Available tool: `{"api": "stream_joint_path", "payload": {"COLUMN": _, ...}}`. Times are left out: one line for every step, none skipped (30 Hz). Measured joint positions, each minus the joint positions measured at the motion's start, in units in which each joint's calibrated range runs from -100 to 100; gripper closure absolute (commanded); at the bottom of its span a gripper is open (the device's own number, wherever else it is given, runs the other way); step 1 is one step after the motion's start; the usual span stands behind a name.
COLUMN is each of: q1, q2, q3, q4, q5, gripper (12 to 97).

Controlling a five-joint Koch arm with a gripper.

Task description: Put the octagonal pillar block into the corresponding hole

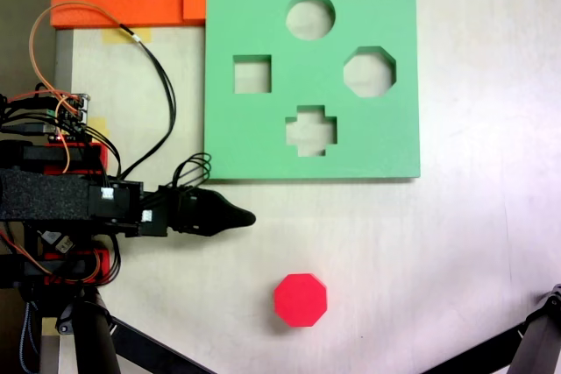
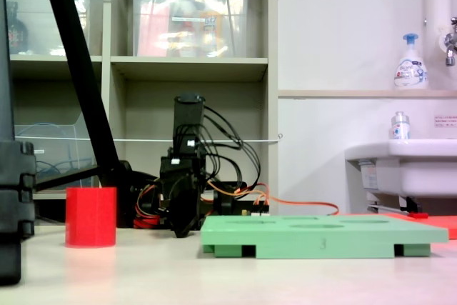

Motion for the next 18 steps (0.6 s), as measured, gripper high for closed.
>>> {"api": "stream_joint_path", "payload": {"q1": -0.4, "q2": 0.0, "q3": 0.0, "q4": 0.0, "q5": 0.8, "gripper": 60.5}}
{"api": "stream_joint_path", "payload": {"q1": -0.7, "q2": 0.0, "q3": 0.0, "q4": 0.0, "q5": 1.9, "gripper": 60.5}}
{"api": "stream_joint_path", "payload": {"q1": -1.1, "q2": 0.0, "q3": 0.0, "q4": 0.0, "q5": 3.1, "gripper": 60.5}}
{"api": "stream_joint_path", "payload": {"q1": -1.6, "q2": 0.0, "q3": 0.0, "q4": 0.0, "q5": 4.3, "gripper": 60.5}}
{"api": "stream_joint_path", "payload": {"q1": -2.2, "q2": 0.0, "q3": 0.0, "q4": 0.0, "q5": 5.6, "gripper": 60.4}}
{"api": "stream_joint_path", "payload": {"q1": -2.9, "q2": 0.0, "q3": 0.0, "q4": 0.0, "q5": 7.2, "gripper": 60.3}}
{"api": "stream_joint_path", "payload": {"q1": -3.8, "q2": 0.0, "q3": 0.0, "q4": 0.0, "q5": 9.0, "gripper": 60.3}}
{"api": "stream_joint_path", "payload": {"q1": -4.8, "q2": 0.0, "q3": -0.1, "q4": 0.0, "q5": 11.4, "gripper": 60.3}}
{"api": "stream_joint_path", "payload": {"q1": -5.7, "q2": 0.0, "q3": -0.1, "q4": 0.0, "q5": 14.6, "gripper": 60.4}}
{"api": "stream_joint_path", "payload": {"q1": -6.5, "q2": 0.0, "q3": -0.3, "q4": 0.0, "q5": 17.3, "gripper": 60.7}}
{"api": "stream_joint_path", "payload": {"q1": -7.3, "q2": 0.0, "q3": -0.5, "q4": 0.0, "q5": 19.1, "gripper": 61.2}}
{"api": "stream_joint_path", "payload": {"q1": -7.8, "q2": 0.0, "q3": -0.5, "q4": 0.0, "q5": 20.7, "gripper": 62.3}}
{"api": "stream_joint_path", "payload": {"q1": -8.1, "q2": 0.0, "q3": -0.6, "q4": 0.0, "q5": 21.9, "gripper": 62.3}}
{"api": "stream_joint_path", "payload": {"q1": -8.3, "q2": 0.0, "q3": -0.7, "q4": -0.4, "q5": 23.0, "gripper": 62.3}}
{"api": "stream_joint_path", "payload": {"q1": -8.4, "q2": 0.0, "q3": -0.6, "q4": -1.5, "q5": 24.1, "gripper": 62.3}}
{"api": "stream_joint_path", "payload": {"q1": -8.5, "q2": 0.0, "q3": -0.4, "q4": -3.1, "q5": 25.4, "gripper": 62.4}}
{"api": "stream_joint_path", "payload": {"q1": -8.6, "q2": 0.0, "q3": -0.1, "q4": -5.4, "q5": 26.7, "gripper": 63.2}}
{"api": "stream_joint_path", "payload": {"q1": -8.7, "q2": 0.0, "q3": 0.8, "q4": -8.5, "q5": 28.1, "gripper": 65.0}}
